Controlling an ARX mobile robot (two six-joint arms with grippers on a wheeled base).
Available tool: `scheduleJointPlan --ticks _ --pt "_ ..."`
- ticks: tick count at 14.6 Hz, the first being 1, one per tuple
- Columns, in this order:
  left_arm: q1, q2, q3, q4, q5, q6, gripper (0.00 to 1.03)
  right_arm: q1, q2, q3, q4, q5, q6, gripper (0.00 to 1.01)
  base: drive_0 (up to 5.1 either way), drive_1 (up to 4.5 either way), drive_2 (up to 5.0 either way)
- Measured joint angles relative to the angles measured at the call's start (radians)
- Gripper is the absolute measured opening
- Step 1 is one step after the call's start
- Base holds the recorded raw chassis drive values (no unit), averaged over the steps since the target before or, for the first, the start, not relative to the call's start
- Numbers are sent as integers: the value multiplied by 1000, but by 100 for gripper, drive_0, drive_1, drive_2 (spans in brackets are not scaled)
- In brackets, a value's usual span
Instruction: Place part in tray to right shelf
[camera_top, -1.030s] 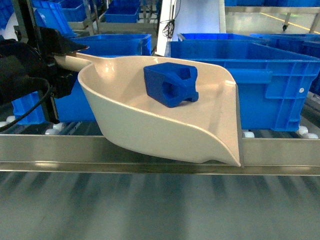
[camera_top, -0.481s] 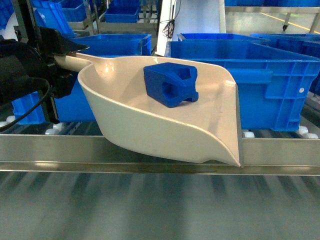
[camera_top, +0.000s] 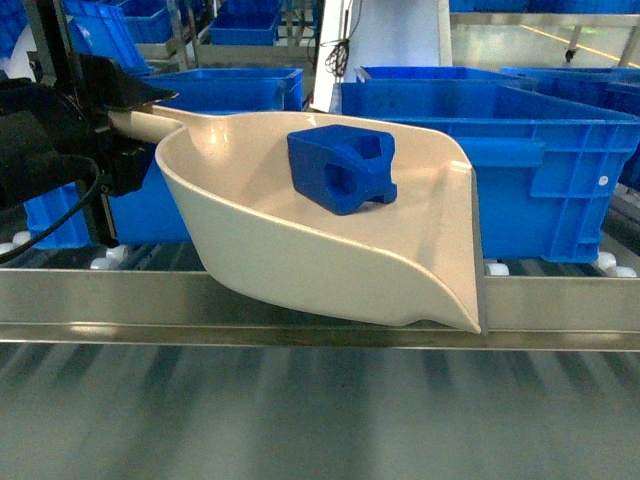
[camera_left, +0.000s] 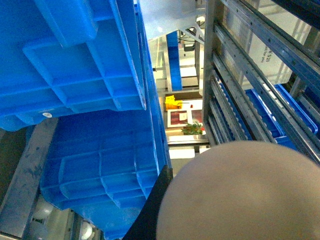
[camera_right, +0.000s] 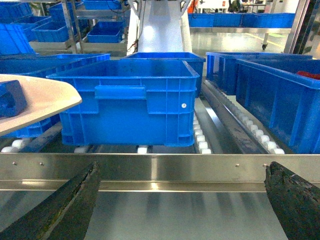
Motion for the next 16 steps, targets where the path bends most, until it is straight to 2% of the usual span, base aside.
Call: scheduleJointPlan --ticks 16 --pt "0 0 0 0 0 0 12 0 0 0 0 0 0 98 0 0 0"
